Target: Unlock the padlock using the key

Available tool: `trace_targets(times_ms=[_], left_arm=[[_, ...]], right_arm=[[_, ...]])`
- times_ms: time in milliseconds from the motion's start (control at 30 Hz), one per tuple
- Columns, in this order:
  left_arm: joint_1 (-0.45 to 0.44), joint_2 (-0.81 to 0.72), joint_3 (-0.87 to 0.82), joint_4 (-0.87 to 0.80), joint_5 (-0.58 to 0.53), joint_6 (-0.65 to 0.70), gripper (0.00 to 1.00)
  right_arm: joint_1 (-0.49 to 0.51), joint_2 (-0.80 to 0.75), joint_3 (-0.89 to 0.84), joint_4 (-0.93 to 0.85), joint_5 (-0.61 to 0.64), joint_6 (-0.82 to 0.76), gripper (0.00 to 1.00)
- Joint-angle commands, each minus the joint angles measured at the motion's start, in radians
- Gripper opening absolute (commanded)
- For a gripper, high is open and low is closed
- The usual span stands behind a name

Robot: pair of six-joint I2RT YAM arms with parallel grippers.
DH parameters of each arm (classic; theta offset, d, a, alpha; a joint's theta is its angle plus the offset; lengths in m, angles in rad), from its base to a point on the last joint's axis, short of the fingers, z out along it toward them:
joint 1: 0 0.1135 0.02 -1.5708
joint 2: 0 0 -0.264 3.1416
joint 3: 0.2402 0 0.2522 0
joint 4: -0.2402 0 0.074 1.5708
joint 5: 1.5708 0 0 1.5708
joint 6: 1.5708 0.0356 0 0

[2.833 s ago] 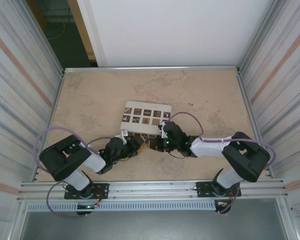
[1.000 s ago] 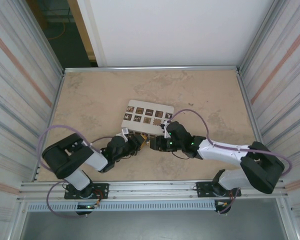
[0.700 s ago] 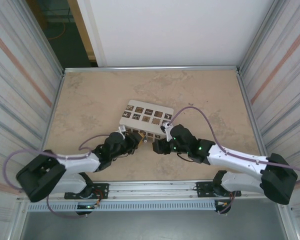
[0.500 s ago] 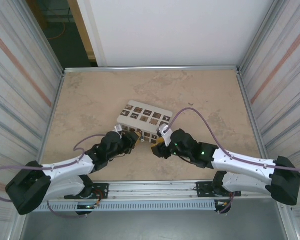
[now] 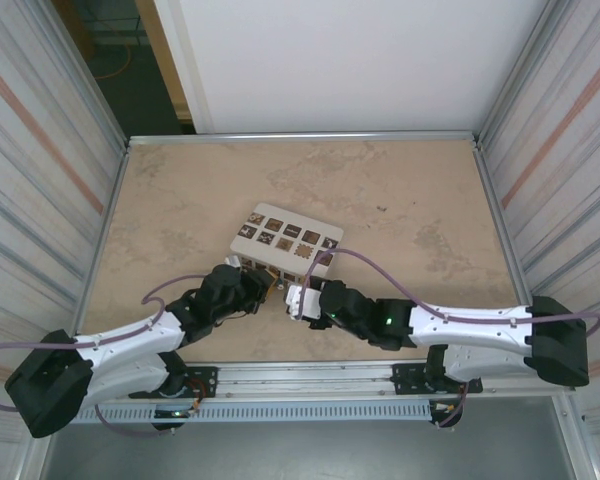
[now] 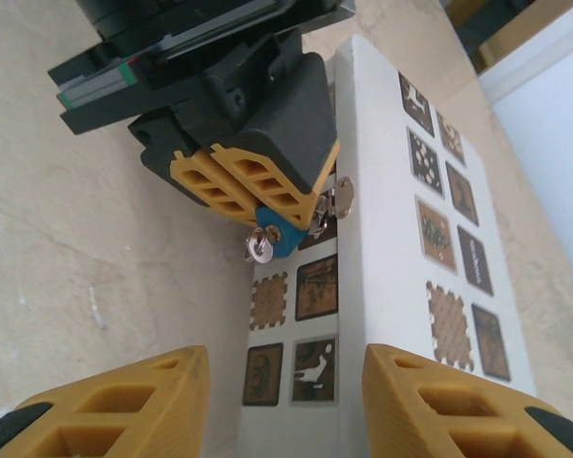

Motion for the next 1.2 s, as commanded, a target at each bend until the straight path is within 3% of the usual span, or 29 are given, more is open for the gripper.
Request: trace_targets(times_ms=[0, 500, 1167], left_arm=[[-0.004, -0.03, 0.047, 0.037, -0.004, -0.019, 0.0], [-0.002, -0.034, 0.036, 0.044, 0.002, -0.032, 0.0], [-0.001, -0.044, 0.026, 0.049, 0.007, -0.032, 0.0]], right_arm=[[0.015, 0.049, 0.041, 0.078, 0.083, -0.111, 0.44], [0.024, 0.26, 0.077, 0.232, 0.14, -0.177, 0.36], [0.002, 0.356, 0.09, 0.296, 0.151, -0.145, 0.24]])
